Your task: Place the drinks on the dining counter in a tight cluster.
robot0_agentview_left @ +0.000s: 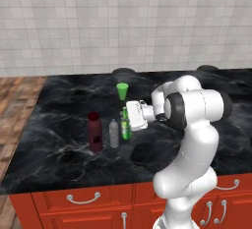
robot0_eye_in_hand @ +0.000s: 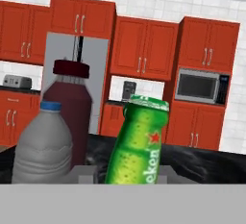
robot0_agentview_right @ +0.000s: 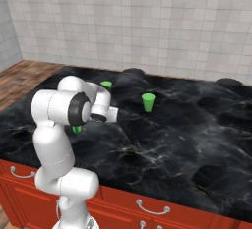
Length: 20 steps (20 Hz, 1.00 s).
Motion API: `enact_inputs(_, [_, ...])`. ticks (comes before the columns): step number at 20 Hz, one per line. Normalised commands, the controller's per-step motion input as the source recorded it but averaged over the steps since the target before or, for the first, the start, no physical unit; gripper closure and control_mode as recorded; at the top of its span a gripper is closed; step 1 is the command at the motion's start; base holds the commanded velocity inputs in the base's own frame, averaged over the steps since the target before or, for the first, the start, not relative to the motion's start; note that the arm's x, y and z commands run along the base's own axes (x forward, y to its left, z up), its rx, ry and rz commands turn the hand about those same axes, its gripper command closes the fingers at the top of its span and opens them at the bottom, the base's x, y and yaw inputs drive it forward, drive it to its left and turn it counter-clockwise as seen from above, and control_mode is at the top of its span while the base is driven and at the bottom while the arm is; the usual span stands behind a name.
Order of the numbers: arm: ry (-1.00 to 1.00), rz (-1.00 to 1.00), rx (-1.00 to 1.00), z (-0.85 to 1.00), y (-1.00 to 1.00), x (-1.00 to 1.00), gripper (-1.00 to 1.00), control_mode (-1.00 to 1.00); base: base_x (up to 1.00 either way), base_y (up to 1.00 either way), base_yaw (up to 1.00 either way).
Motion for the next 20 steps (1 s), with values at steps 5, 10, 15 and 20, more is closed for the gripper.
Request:
enact_inputs(5, [0.0,0.01,0.03,-0.18,-0.02,0.01,1.0,-1.0,0.0,0.0,0.0])
enact_inputs(10, [0.0,0.0,0.0,-0.13,0.0,0.0,1.0,-1.0,0.0,0.0,0.0])
enact_inputs(15, [0.0,0.0,-0.02,-0.15,0.01,-0.01,1.0,-1.0,0.0,0.0,0.0])
enact_inputs(20, [0.0,0.0,-0.04,-0.16,0.08,-0.01,-1.0,-1.0,0.0,0.0,0.0])
